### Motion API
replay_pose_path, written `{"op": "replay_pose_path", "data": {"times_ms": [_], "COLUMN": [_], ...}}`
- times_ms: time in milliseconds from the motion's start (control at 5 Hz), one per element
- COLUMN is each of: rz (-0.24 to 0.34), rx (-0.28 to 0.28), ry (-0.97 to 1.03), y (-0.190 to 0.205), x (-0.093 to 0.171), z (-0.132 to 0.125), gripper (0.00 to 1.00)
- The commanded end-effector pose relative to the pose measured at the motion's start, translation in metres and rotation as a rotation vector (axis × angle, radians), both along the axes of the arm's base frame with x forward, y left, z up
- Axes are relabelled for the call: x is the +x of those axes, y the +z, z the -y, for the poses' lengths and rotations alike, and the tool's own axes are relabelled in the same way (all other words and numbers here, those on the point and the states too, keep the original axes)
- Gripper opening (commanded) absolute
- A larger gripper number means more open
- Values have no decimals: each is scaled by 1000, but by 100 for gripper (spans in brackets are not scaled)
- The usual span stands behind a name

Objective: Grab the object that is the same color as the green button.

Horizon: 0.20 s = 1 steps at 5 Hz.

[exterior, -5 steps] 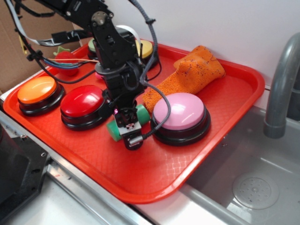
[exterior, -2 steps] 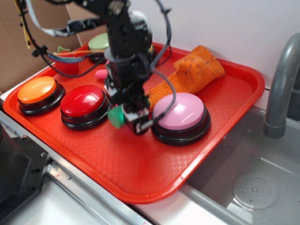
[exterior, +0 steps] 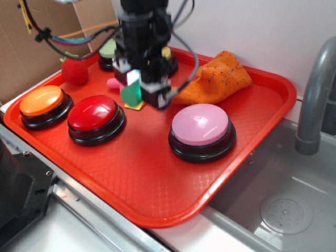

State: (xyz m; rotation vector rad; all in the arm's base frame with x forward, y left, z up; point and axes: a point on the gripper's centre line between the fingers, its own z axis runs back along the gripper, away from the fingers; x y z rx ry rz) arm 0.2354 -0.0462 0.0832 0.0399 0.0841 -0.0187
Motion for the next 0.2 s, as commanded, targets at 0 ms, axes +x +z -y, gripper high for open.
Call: {"op": "replay_pose_path", "data": {"times_ms": [0], "rz": [48], "rx": [30], "ry": [104], "y": [44], "x": [32], "z": [-26], "gripper": [0]}}
